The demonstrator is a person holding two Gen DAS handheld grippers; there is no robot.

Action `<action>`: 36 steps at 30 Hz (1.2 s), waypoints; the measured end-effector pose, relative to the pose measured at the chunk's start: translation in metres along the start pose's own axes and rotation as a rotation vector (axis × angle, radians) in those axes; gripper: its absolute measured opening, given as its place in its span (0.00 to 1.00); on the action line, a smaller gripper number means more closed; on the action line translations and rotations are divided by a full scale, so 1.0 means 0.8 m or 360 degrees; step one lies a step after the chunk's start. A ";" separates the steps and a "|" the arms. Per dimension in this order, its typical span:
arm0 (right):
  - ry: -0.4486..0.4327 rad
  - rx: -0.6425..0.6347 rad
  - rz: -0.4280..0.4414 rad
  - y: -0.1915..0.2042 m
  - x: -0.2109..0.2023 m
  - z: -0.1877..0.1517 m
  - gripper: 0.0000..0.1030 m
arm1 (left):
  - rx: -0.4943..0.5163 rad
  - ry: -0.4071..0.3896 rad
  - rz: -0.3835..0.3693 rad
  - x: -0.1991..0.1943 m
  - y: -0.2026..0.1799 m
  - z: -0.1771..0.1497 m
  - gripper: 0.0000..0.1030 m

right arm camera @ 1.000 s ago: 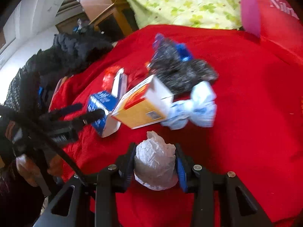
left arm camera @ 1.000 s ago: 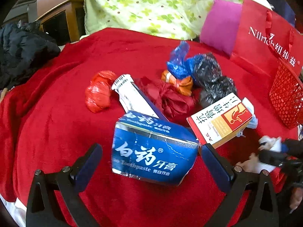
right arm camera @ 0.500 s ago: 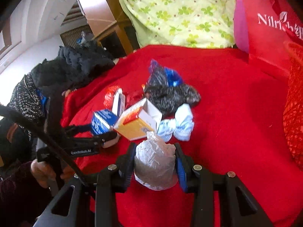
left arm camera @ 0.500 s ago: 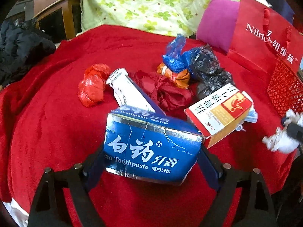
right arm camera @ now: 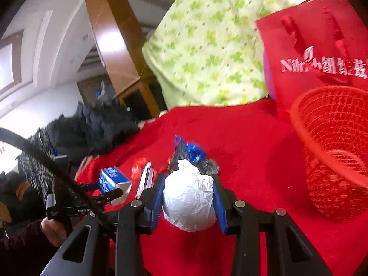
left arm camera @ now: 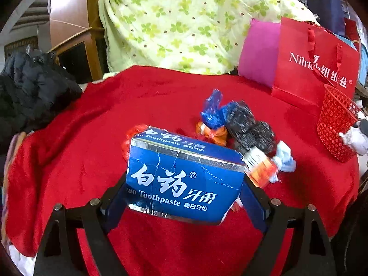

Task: Collect trash
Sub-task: 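Drop the tissue ball into the red basket with the right tool while the left drops the toothpaste box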

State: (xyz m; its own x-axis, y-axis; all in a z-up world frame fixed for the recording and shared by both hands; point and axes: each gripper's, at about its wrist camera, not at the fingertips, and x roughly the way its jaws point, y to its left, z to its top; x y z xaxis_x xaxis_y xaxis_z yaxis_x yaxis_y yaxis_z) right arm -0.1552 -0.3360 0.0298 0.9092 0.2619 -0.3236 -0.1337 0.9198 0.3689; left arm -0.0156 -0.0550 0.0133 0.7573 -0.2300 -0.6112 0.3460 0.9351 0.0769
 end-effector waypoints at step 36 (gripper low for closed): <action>-0.0584 0.0710 -0.0584 -0.222 -0.170 0.044 0.61 | 0.0539 -0.0106 -0.0792 -0.014 -0.411 0.174 0.86</action>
State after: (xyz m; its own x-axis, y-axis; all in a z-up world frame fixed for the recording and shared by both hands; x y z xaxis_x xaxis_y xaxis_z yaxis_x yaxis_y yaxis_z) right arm -0.2412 -0.5452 0.0395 0.9499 -0.2321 -0.2092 0.3125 0.7013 0.6407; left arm -0.0608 -0.3976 0.1047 0.4888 -0.6442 -0.5882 0.8162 0.5758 0.0477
